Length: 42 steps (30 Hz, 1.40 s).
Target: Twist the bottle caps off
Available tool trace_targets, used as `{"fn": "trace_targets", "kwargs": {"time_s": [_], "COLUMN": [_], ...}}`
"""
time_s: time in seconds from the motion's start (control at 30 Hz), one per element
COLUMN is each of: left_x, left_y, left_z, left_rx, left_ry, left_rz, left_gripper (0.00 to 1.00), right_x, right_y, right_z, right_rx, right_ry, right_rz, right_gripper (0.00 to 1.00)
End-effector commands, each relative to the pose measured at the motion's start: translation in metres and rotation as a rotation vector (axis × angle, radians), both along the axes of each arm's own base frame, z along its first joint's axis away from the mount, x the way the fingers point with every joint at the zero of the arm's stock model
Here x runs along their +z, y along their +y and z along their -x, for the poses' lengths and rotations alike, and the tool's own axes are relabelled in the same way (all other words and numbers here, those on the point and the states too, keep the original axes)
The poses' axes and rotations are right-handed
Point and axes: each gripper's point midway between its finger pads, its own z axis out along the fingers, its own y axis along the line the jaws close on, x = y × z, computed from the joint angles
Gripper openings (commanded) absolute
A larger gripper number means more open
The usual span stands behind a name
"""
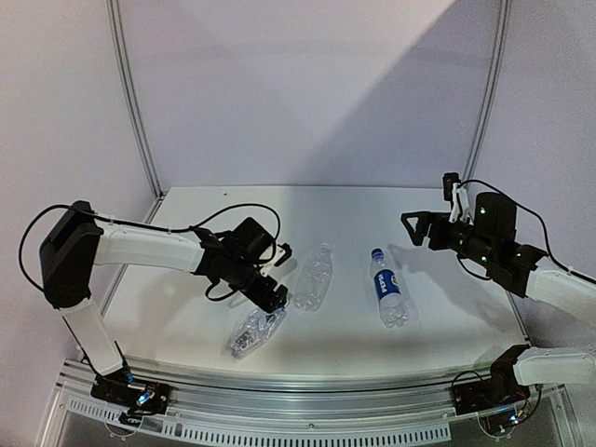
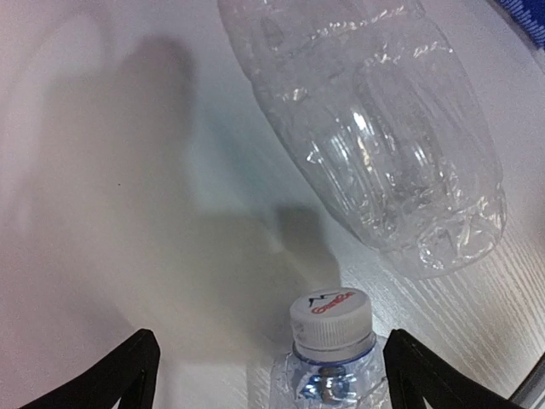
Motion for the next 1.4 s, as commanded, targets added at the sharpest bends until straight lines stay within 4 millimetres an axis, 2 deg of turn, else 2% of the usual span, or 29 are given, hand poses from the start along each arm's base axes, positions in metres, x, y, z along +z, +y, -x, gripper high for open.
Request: {"fn": "trace_targets", "kwargs": {"time_s": [0.0,0.27,0.37,0.5,0.6,0.67,0.77,0.83,0.9,0.97,1.07,1.13,1.23,1.37], "left_x": [-0.010,0.006,0.003,-0.018,-0.034,-0.039,-0.040,-0.041,-0.042,-0.040,-0.031,-0.018,0.011,0.054], "left_y": [-0.001,-0.015,-0.017,0.007,0.010,0.017,0.023,0.022,0.019,0.015,0.008,-0.001,-0.022,-0.039], "left_z": [0.012,0.053,0.062,0.058,0.078,0.086,0.084,0.087,0.090,0.091,0.087,0.082,0.079,0.066], "left_rx": [-0.040,-0.133,-0.153,-0.121,-0.180,-0.191,-0.187,-0.199,-0.215,-0.229,-0.240,-0.249,-0.293,-0.315], "left_ry": [0.084,0.135,0.165,0.157,0.207,0.220,0.199,0.211,0.224,0.229,0.199,0.154,0.082,-0.091], "left_rz": [-0.017,0.020,0.004,-0.178,-0.248,-0.301,-0.327,-0.324,-0.313,-0.295,-0.261,-0.212,-0.081,0.066], "left_gripper": [0.93,0.94,0.95,0.95,0.95,0.95,0.95,0.88,0.57,0.37,0.34,0.33,0.34,0.37], "right_x": [0.011,0.008,0.005,0.000,-0.002,-0.002,-0.002,-0.002,-0.003,-0.004,-0.004,-0.003,0.000,-0.005], "right_y": [0.006,0.004,0.004,0.007,0.011,0.012,0.013,0.012,0.012,0.012,0.013,0.014,0.022,0.049], "right_z": [0.003,0.002,0.000,-0.001,-0.001,-0.001,0.000,-0.001,-0.001,-0.001,-0.001,0.000,0.004,0.015], "right_rx": [0.033,0.022,0.018,0.028,0.045,0.048,0.054,0.051,0.050,0.050,0.052,0.060,0.109,0.213], "right_ry": [-0.019,-0.018,-0.008,0.017,0.028,0.030,0.030,0.033,0.034,0.035,0.038,0.040,0.063,0.195], "right_rz": [-0.016,-0.005,0.004,0.005,0.001,-0.002,-0.007,-0.008,-0.008,-0.006,-0.007,-0.009,-0.021,0.019], "right_gripper": [0.99,0.99,0.99,0.99,0.99,0.99,0.99,0.99,0.99,0.99,0.99,0.99,0.99,0.99]}}
